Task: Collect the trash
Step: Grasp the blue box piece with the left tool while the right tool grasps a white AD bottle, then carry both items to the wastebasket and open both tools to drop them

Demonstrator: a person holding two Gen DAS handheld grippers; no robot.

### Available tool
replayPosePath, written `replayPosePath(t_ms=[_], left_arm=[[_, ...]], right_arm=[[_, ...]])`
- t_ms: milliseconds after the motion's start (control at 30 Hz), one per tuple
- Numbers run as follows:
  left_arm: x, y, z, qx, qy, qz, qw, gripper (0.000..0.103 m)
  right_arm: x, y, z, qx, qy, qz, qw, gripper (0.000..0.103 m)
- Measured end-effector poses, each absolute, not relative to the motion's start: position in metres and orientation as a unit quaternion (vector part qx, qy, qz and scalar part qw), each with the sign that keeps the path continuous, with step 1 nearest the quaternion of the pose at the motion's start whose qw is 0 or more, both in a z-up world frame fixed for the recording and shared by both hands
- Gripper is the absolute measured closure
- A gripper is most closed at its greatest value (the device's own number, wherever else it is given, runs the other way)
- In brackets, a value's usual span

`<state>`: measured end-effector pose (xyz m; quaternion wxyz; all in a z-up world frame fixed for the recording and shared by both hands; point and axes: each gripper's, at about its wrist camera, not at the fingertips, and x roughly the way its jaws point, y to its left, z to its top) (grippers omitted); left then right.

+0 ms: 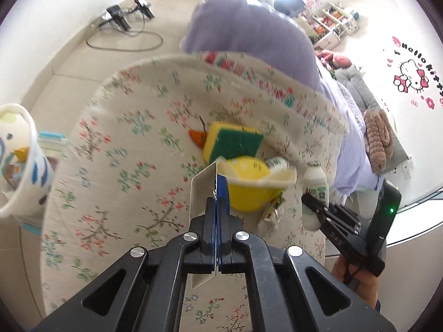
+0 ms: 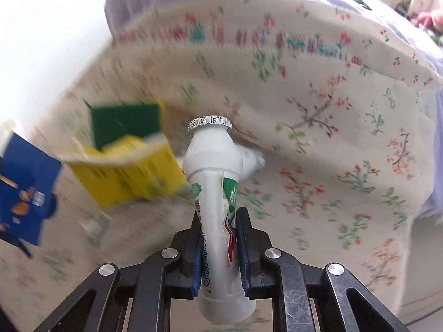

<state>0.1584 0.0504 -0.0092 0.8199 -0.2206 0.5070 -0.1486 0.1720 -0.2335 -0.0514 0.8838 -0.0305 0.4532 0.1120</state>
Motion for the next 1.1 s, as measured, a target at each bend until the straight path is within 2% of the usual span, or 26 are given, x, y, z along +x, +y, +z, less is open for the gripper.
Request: replayPosePath(t_ms=[267, 500, 733, 1100], left_arm=[[0.137, 0.098, 0.012, -0.222, 0.494, -0.118, 0.833, 0.103], [0.115, 0.17, 0.038, -0.229, 0.468, -0.07, 0.85, 0.103], [0.099, 0.255, 0.053, -0.233, 0.439, 0.013, 0.868, 0.103], [0.105, 0.32, 0.018, -0.264, 0.429, 0.084, 0.86, 0.103]], right_arm=[[0.154, -0.21, -0.036, 0.072, 0.438, 0.147, 0.884, 0.085], [0.139, -0.189, -0.031, 0.135, 0.426, 0.171, 0.878, 0.085], [0.141, -0.13, -0.011, 0.139, 0.419, 0.258, 0.859, 0.085], [0.163, 0.018, -0.002, 0.065, 0.428, 0.378, 0.818, 0.085]])
